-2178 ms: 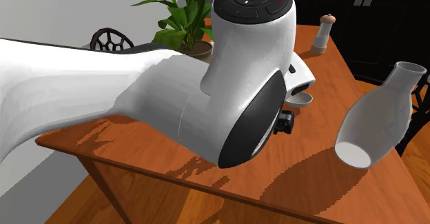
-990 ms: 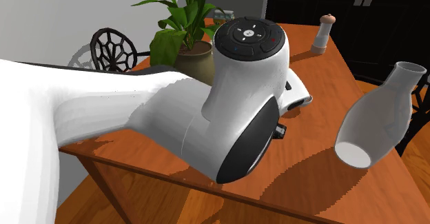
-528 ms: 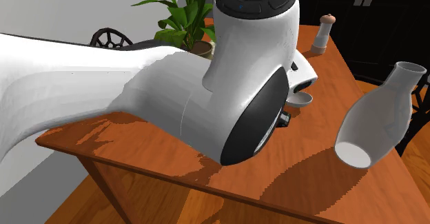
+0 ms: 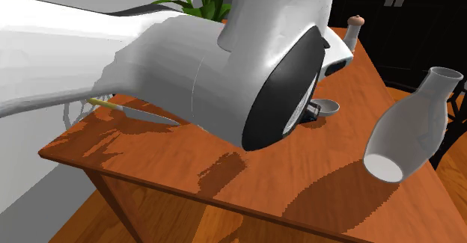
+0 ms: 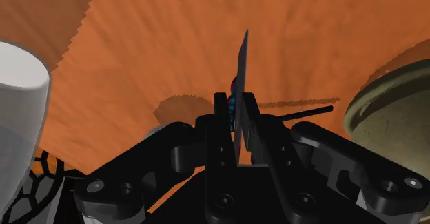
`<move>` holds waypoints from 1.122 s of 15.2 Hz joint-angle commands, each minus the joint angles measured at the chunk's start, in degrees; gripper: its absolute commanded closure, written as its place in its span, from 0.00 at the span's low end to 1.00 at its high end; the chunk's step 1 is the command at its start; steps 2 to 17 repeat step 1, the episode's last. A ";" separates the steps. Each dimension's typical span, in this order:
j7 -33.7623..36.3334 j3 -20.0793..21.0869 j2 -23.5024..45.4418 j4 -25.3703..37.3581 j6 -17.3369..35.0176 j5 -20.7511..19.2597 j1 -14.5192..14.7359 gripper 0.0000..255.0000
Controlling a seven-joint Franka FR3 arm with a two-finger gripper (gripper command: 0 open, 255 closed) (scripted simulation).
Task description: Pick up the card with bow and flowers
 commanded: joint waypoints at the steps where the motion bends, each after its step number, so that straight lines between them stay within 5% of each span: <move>1: 0.01 0.00 -0.09 0.46 -0.57 -0.04 -0.02 1.00; 17: 0.01 0.00 -0.09 0.46 -0.57 -0.04 -0.02 1.00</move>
